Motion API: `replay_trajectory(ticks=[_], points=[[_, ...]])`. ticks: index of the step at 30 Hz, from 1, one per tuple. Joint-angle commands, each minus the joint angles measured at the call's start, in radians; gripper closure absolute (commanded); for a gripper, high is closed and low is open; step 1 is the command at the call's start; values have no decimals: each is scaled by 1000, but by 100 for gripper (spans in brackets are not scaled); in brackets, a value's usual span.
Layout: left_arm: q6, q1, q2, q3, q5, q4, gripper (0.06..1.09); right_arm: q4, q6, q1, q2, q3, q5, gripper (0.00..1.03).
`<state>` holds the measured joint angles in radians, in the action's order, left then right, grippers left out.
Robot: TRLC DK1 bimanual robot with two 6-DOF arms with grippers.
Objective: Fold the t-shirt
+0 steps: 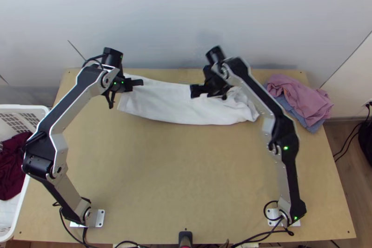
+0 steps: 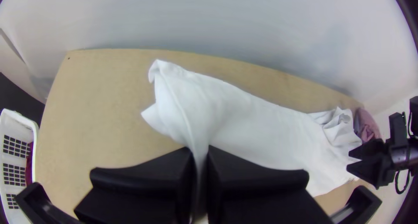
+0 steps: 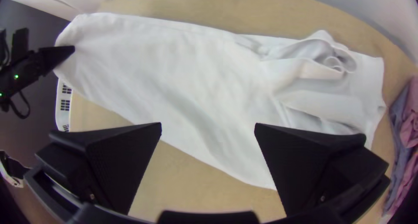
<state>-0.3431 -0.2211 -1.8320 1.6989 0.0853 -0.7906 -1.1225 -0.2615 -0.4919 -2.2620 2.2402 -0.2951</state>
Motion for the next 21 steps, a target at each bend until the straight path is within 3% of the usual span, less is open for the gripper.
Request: replay_trajectory(ticks=[1, 16, 21], points=[[19, 75, 30, -15, -30, -4, 104, -40, -18, 38, 151, 52, -65, 3], [131, 384, 123, -94, -113, 2, 104, -43, -24, 99, 397, -85, -64, 3], [124, 351, 146, -73, -116, 5, 104, -45, -22, 101, 443, -122, -64, 4]])
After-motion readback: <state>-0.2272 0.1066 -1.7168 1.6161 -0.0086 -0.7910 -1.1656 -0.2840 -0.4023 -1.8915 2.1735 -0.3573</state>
